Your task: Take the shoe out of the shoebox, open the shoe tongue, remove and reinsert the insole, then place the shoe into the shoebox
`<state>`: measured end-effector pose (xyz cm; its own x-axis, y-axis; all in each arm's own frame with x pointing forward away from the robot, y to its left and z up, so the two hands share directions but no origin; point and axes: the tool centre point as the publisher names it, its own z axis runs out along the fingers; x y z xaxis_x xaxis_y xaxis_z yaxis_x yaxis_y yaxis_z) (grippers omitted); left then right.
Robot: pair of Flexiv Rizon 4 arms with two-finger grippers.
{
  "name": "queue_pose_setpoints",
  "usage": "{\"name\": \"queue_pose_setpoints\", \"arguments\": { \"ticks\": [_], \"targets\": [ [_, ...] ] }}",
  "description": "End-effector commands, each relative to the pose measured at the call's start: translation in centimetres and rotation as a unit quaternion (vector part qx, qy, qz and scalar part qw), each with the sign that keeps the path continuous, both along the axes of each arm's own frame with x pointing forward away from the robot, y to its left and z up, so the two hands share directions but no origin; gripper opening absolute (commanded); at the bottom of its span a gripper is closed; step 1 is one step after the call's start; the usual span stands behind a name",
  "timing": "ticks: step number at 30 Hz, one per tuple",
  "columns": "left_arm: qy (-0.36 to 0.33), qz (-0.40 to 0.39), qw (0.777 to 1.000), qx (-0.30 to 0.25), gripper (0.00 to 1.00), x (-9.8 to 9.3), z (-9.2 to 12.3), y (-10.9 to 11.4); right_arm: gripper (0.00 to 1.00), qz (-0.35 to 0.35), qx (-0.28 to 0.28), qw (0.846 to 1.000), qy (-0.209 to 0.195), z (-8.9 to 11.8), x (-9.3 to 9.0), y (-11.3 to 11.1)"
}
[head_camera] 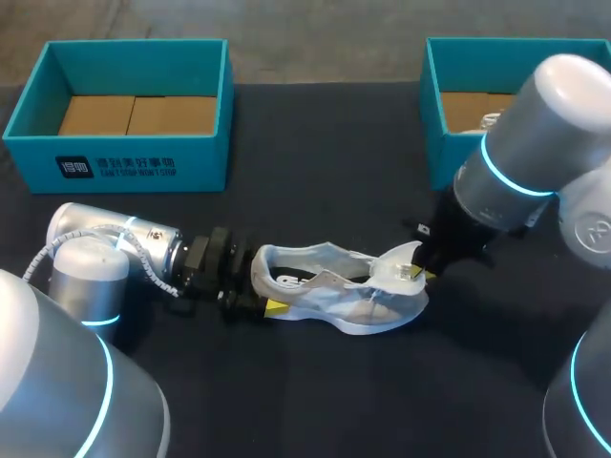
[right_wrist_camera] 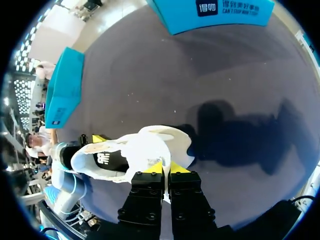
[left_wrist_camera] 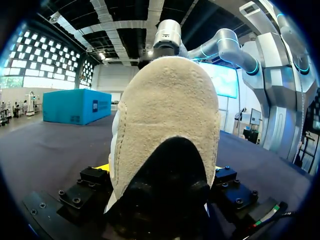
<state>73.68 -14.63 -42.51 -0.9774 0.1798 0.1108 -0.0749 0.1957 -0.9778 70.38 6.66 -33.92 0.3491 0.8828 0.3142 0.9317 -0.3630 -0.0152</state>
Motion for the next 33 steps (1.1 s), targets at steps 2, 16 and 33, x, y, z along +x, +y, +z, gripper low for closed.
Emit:
{"name": "queue_pose_setpoints", "arguments": {
  "ticks": [2, 16, 33],
  "targets": [
    [0.000, 0.001, 1.000, 0.000, 0.00, 0.0, -0.1, 0.1, 0.16, -0.002, 0.036, 0.999, -0.016, -0.6, -0.3, -0.5],
    [0.000, 0.001, 1.000, 0.000, 0.00, 0.0, -0.1, 0.1, 0.99, -0.010, -0.026, 0.999, -0.027, 3.3, -1.0, 1.3],
    [0.000, 0.001, 1.000, 0.000, 0.00, 0.0, -0.1, 0.1, 0.84, 0.047, -0.148, 0.988, -0.024, 10.2, -0.6, 6.8]
  ]
}}
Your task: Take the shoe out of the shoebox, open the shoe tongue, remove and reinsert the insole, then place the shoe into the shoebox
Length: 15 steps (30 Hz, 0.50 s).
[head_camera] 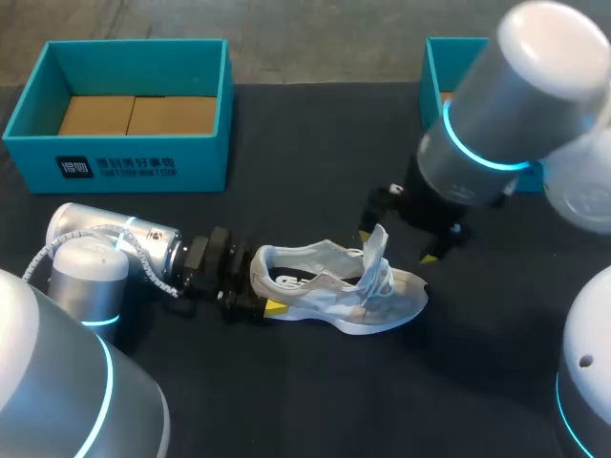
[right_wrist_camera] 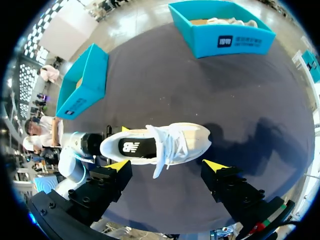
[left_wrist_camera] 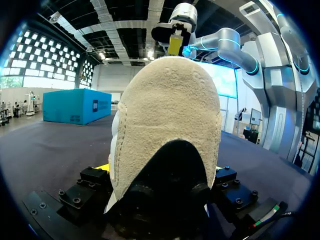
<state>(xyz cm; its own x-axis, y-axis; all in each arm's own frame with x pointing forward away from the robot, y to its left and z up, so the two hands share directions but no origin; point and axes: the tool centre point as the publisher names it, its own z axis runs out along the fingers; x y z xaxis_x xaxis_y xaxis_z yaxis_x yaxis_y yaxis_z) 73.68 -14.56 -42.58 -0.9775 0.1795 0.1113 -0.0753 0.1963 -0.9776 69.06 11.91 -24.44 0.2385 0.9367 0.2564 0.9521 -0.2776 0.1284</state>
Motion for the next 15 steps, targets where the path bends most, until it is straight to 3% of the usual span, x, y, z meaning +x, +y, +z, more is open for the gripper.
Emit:
{"name": "queue_pose_setpoints", "arguments": {
  "ticks": [1, 4, 5, 9, 15],
  "targets": [
    [0.000, 0.001, 1.000, 0.000, 0.00, 0.0, -0.1, 0.1, 0.76, 0.003, -0.106, 0.994, 0.031, 0.9, 0.8, 1.9],
    [0.000, 0.001, 1.000, 0.000, 0.00, 0.0, -0.1, 0.1, 0.63, 0.017, -0.125, 0.992, 0.031, 1.5, 0.9, 2.6],
    [0.000, 0.001, 1.000, 0.000, 0.00, 0.0, -0.1, 0.1, 0.47, 0.021, -0.130, 0.991, 0.033, 1.7, 1.0, 2.8],
    [0.000, 0.001, 1.000, 0.000, 0.00, 0.0, -0.1, 0.1, 0.04, 0.042, -0.160, 0.986, 0.034, 2.5, 1.0, 3.8],
    [0.000, 0.001, 1.000, 0.000, 0.00, 0.0, -0.1, 0.1, 0.00, 0.104, -0.190, 0.976, 0.030, 3.8, 1.0, 5.6]
  ]
}}
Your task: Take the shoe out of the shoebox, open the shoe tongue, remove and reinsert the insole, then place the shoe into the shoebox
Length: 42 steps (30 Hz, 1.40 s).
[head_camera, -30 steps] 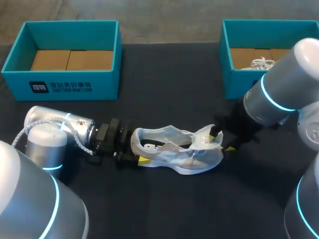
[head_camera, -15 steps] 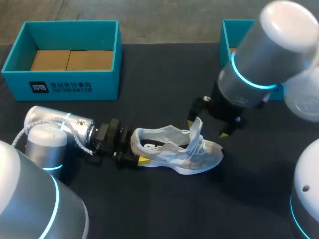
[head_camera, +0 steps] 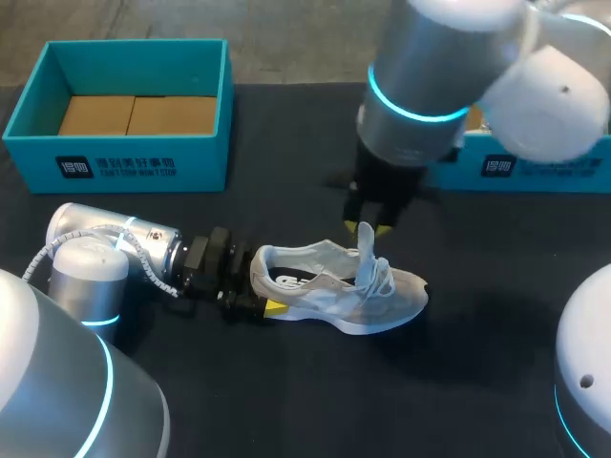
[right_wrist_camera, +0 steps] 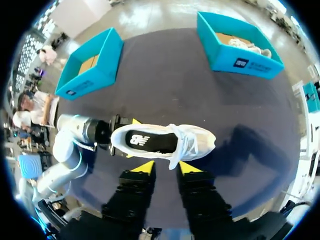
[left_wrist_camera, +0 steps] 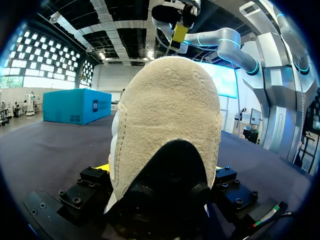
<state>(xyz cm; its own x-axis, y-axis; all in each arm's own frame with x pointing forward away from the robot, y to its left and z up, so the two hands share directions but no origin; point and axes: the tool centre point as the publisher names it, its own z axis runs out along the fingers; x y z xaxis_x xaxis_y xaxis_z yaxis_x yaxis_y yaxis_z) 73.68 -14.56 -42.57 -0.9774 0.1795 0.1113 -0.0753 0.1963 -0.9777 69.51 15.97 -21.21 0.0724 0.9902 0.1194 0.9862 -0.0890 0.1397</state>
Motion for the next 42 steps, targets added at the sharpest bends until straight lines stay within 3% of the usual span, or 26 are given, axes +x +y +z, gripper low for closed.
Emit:
{"name": "queue_pose_setpoints", "arguments": {
  "ticks": [1, 8, 17, 20, 38, 40, 41, 42],
  "targets": [
    [0.000, 0.001, 1.000, 0.000, 0.00, 0.0, -0.1, 0.1, 0.00, 0.036, -0.124, 0.992, 0.013, 0.8, 0.5, 1.9],
    [0.000, 0.001, 1.000, 0.000, 0.00, 0.0, -0.1, 0.1, 0.00, 0.185, -0.110, 0.976, 0.018, 1.1, 0.9, 3.2],
    [0.000, 0.001, 1.000, 0.000, 0.00, 0.0, -0.1, 0.1, 0.00, 0.381, -0.096, 0.919, 0.023, 0.7, 1.2, 4.1],
    [0.000, 0.001, 1.000, 0.000, 0.00, 0.0, -0.1, 0.1, 0.00, 0.411, -0.096, 0.906, 0.010, 0.3, 1.2, 3.9],
    [0.000, 0.001, 1.000, 0.000, 0.00, 0.0, -0.1, 0.1, 0.00, 0.412, -0.094, 0.906, 0.009, 0.3, 1.2, 3.8],
    [0.000, 0.001, 1.000, 0.000, 0.00, 0.0, -0.1, 0.1, 0.00, 0.457, -0.120, 0.881, 0.007, -0.4, 1.7, 4.4],
    [0.000, 0.001, 1.000, 0.000, 0.00, 0.0, -0.1, 0.1, 0.00, 0.462, -0.132, 0.877, 0.015, -0.8, 1.9, 4.6],
    [0.000, 0.001, 1.000, 0.000, 0.00, 0.0, -0.1, 0.1, 0.00, 0.490, -0.138, 0.860, 0.021, -1.2, 2.1, 4.9]
  ]
}}
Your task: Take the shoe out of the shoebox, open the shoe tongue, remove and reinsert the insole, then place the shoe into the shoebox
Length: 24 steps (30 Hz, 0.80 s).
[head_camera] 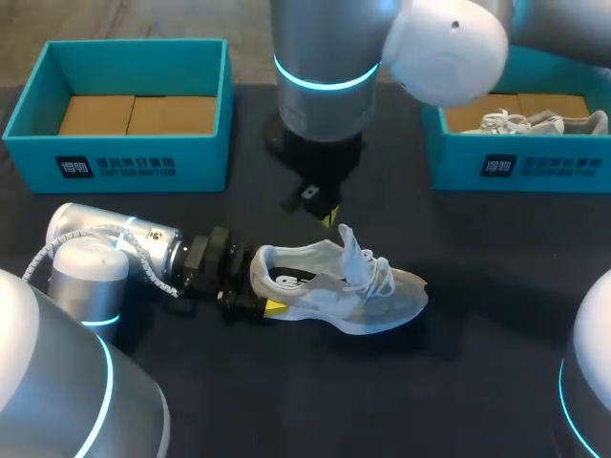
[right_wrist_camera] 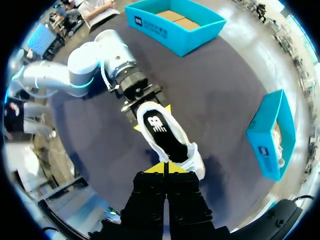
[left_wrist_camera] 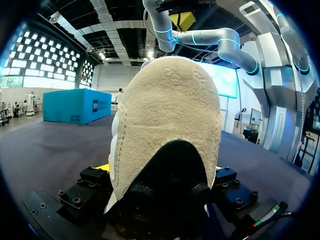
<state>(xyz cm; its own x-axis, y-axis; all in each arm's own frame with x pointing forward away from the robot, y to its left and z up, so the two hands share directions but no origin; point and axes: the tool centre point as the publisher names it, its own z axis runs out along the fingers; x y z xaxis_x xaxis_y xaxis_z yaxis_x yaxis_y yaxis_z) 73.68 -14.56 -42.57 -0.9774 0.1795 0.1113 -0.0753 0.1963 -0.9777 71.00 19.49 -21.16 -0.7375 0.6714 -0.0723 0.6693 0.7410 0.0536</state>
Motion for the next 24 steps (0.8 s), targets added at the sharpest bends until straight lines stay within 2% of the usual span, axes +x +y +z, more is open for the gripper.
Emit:
{"name": "queue_pose_setpoints", "arguments": {
  "ticks": [1, 4, 8, 10, 11, 17, 19, 24],
  "targets": [
    [0.000, 0.001, 1.000, 0.000, 0.00, 0.0, -0.1, 0.1, 0.00, 0.069, -0.036, 0.997, 0.000, -1.5, 0.6, 1.5],
    [0.000, 0.001, 1.000, 0.000, 0.00, 0.0, -0.1, 0.1, 0.00, 0.086, -0.038, 0.995, 0.013, -2.3, 0.9, 1.7],
    [0.000, 0.001, 1.000, 0.000, 0.00, 0.0, -0.1, 0.1, 0.00, 0.171, -0.018, 0.985, 0.004, -3.7, 1.5, 2.2],
    [0.000, 0.001, 1.000, 0.000, 0.00, 0.0, -0.1, 0.1, 0.00, 0.181, -0.017, 0.983, 0.007, -4.2, 1.6, 2.4],
    [0.000, 0.001, 1.000, 0.000, 0.00, 0.0, -0.1, 0.1, 0.00, 0.223, -0.004, 0.975, 0.000, -4.6, 1.7, 2.7],
    [0.000, 0.001, 1.000, 0.000, 0.00, 0.0, -0.1, 0.1, 0.00, 0.253, -0.007, 0.967, -0.008, -7.2, 2.0, 3.4],
    [0.000, 0.001, 1.000, 0.000, 0.00, 0.0, -0.1, 0.1, 0.00, 0.256, 0.011, 0.967, -0.007, -8.3, 1.7, 3.3],
    [0.000, 0.001, 1.000, 0.000, 0.00, 0.0, -0.1, 0.1, 0.00, 0.256, 0.011, 0.967, -0.007, -8.3, 1.7, 3.3]
  ]
}}
